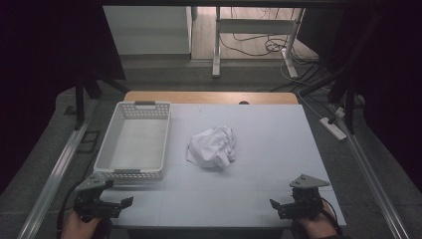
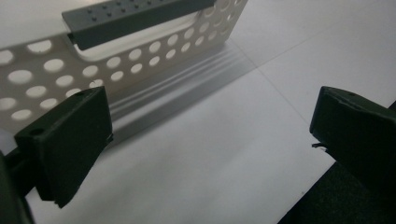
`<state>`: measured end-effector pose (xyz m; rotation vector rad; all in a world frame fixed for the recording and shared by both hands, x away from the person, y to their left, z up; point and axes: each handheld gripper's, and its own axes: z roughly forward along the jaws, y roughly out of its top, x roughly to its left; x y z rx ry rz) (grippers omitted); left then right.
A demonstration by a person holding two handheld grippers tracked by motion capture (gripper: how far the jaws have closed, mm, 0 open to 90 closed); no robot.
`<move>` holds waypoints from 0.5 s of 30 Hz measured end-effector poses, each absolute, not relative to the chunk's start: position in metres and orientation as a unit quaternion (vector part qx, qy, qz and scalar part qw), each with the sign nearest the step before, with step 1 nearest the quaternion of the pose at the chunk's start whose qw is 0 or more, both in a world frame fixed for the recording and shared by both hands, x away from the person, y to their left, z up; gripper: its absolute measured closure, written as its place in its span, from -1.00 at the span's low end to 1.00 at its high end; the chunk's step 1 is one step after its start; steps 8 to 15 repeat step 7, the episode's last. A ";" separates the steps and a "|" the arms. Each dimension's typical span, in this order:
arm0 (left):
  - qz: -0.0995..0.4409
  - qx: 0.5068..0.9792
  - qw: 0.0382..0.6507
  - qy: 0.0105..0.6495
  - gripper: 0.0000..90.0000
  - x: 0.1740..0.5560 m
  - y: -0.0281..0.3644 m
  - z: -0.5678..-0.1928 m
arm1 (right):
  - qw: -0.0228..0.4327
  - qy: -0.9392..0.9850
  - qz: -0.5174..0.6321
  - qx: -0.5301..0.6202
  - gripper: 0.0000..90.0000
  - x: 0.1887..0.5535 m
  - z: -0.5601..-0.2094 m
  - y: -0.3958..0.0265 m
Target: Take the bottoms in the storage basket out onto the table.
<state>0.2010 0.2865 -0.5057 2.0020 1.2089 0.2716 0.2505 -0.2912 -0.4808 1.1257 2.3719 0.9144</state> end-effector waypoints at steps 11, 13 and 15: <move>0.103 0.787 0.380 0.474 -1.00 0.202 0.286 -0.506 | 0.181 0.840 0.321 0.397 -0.99 0.250 -0.481 -0.291; 0.103 0.787 0.380 0.474 -1.00 0.202 0.286 -0.506 | 0.181 0.840 0.321 0.397 -0.99 0.250 -0.481 -0.291; 0.103 0.787 0.380 0.474 -1.00 0.202 0.286 -0.506 | 0.181 0.840 0.321 0.397 -0.99 0.250 -0.481 -0.291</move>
